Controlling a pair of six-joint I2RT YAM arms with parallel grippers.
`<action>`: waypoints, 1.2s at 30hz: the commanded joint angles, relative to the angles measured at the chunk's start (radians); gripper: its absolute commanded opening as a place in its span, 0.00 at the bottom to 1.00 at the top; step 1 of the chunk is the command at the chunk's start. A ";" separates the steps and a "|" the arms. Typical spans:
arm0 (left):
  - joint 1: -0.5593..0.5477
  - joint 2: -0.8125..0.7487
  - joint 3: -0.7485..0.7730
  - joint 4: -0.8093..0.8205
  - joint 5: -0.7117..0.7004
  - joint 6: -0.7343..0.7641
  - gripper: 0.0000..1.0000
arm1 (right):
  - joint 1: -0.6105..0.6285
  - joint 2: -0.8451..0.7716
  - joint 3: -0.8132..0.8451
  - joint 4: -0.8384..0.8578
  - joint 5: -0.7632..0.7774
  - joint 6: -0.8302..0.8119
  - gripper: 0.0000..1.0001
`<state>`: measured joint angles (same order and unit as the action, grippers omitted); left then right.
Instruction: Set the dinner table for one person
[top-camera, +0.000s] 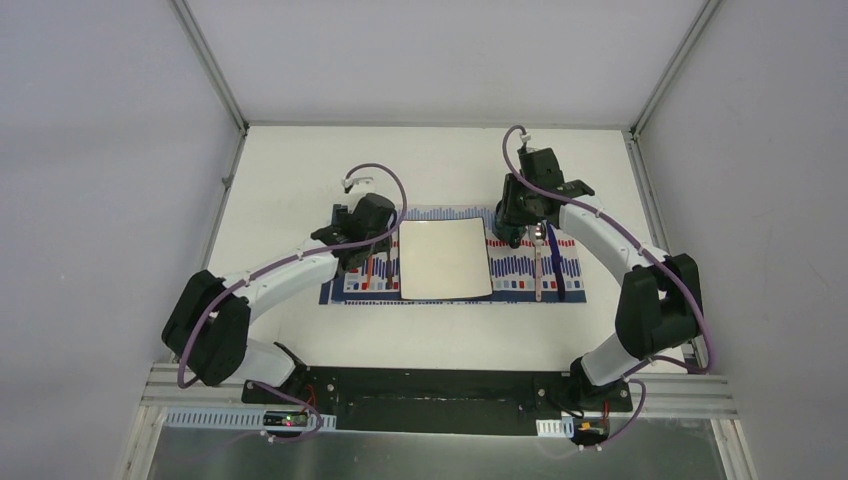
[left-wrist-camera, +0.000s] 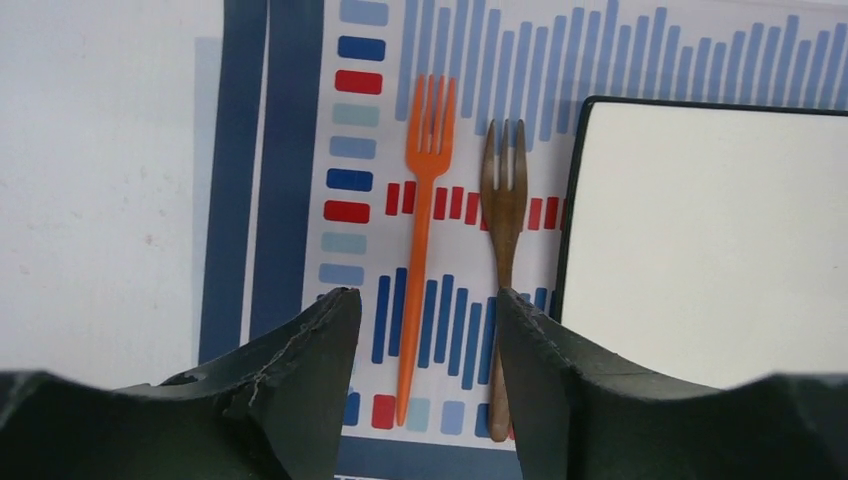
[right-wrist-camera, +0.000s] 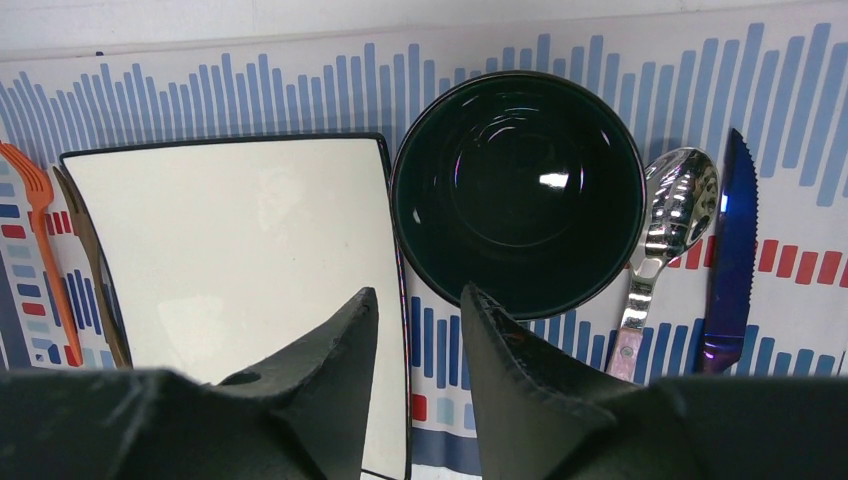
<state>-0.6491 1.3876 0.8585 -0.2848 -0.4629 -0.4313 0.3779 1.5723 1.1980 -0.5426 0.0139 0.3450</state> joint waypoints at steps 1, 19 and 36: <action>-0.017 0.034 0.046 0.055 0.037 -0.014 0.46 | 0.006 0.001 0.003 0.039 -0.005 -0.011 0.40; -0.097 0.110 0.010 0.085 0.030 -0.089 0.30 | 0.016 0.013 0.005 0.034 -0.038 -0.012 0.39; -0.119 0.209 -0.006 0.106 -0.004 -0.130 0.29 | 0.020 0.013 0.009 0.030 -0.043 -0.016 0.38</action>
<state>-0.7597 1.5826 0.8421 -0.2146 -0.4229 -0.5407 0.3897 1.5837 1.1961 -0.5369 -0.0166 0.3412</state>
